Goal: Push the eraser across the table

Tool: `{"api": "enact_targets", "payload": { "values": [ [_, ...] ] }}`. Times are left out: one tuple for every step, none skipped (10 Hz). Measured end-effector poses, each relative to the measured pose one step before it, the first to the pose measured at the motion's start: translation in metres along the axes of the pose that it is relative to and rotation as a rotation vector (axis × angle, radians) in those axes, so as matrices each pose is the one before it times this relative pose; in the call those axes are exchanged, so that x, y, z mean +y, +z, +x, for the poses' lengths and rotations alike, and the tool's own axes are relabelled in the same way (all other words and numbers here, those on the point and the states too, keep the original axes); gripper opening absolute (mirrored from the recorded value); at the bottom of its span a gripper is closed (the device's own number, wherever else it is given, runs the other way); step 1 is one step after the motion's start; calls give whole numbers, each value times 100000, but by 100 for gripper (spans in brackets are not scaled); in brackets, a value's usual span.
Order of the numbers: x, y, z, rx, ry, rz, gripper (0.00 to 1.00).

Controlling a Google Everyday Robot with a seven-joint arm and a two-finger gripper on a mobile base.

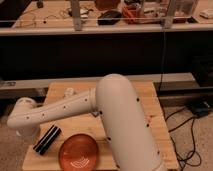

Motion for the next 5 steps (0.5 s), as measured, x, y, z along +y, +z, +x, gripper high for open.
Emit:
{"api": "enact_targets", "payload": {
  "values": [
    [-94,190,153,-15,587,-170,1],
    [-205,203,238,40,711,23,1],
    [-26,101,221,78,649,-18,1],
    [9,113,298,339,763,-102,1],
    [-25,181,274,640,817,-382,1]
  ]
}}
